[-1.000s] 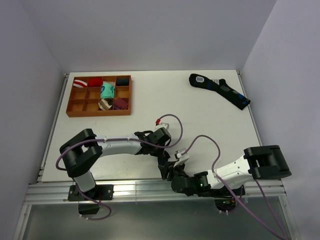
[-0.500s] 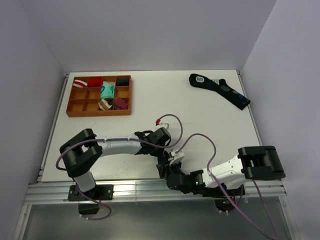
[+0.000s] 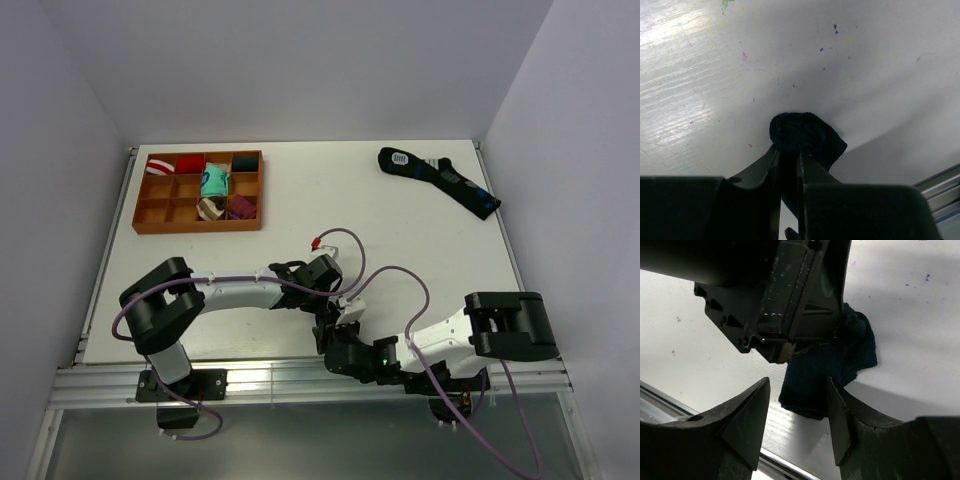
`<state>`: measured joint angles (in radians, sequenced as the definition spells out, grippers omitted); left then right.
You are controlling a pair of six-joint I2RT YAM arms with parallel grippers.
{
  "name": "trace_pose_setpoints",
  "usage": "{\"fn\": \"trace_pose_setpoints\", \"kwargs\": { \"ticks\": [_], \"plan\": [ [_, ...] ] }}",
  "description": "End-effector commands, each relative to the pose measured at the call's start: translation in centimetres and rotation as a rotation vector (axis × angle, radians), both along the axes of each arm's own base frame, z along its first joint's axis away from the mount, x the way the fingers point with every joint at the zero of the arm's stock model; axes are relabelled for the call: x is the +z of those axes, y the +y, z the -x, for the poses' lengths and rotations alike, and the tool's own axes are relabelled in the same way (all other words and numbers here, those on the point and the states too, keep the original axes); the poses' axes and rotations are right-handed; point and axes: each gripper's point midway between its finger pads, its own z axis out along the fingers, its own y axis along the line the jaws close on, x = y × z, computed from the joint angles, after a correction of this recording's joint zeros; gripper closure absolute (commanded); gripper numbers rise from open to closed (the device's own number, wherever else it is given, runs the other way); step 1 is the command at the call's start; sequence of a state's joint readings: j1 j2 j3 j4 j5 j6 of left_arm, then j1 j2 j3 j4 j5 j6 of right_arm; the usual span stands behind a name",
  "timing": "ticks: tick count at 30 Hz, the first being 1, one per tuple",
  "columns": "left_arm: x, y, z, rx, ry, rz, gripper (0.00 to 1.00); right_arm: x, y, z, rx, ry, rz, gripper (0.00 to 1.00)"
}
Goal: Roll the socks
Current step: Roll the sock at the center of the board.
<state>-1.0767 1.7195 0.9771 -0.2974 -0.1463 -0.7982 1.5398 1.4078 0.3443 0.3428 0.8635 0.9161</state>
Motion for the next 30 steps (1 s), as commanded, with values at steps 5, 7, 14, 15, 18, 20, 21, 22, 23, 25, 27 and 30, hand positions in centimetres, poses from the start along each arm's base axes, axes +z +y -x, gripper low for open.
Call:
{"fn": "trace_pose_setpoints", "kwargs": {
  "ticks": [5,7,14,15,18,20,21,22,23,25,27,30],
  "plan": [
    [-2.4,1.5,1.7,-0.027,0.081,-0.085,0.99,-2.0,-1.0,0.0,-0.042,0.049,0.071,0.46],
    [-2.3,1.4,1.7,-0.028,0.081,-0.081,0.99,-2.5,-1.1,0.1,-0.044,0.066,0.07,0.48],
    [-2.2,1.6,1.7,-0.005,0.077,-0.074,0.92,-4.3,-2.6,0.9,-0.067,0.146,0.037,0.59],
    [-2.3,1.8,1.6,0.002,0.076,-0.075,0.9,-4.7,-3.1,1.0,-0.084,0.163,0.028,0.64],
    [-2.3,1.9,1.6,0.022,0.074,-0.065,0.84,-5.2,-3.8,1.3,-0.1,0.188,0.043,0.66],
    [-2.1,1.8,1.3,0.04,0.065,-0.05,0.77,-5.5,-3.9,1.4,-0.108,0.206,0.045,0.67],
    [-2.1,2.0,1.4,0.045,0.063,-0.048,0.75,-5.7,-4.0,1.6,-0.107,0.216,0.05,0.68],
    [-2.0,2.0,1.3,0.054,0.063,-0.041,0.73,-6.0,-4.2,1.7,-0.11,0.223,0.055,0.69],
    [-1.8,2.1,1.1,0.064,0.054,-0.038,0.68,-6.2,-4.2,1.8,-0.115,0.233,0.05,0.7],
    [-1.6,2.2,0.9,0.084,0.045,-0.033,0.65,-6.6,-4.3,2.0,-0.118,0.247,0.055,0.71],
    [-1.2,2.4,0.7,0.096,0.03,-0.027,0.6,-6.9,-4.3,2.2,-0.121,0.261,0.053,0.72],
    [-0.6,2.8,0.3,0.128,0.015,-0.012,0.57,-7.3,-4.7,2.4,-0.13,0.285,0.04,0.73]
  ]
}}
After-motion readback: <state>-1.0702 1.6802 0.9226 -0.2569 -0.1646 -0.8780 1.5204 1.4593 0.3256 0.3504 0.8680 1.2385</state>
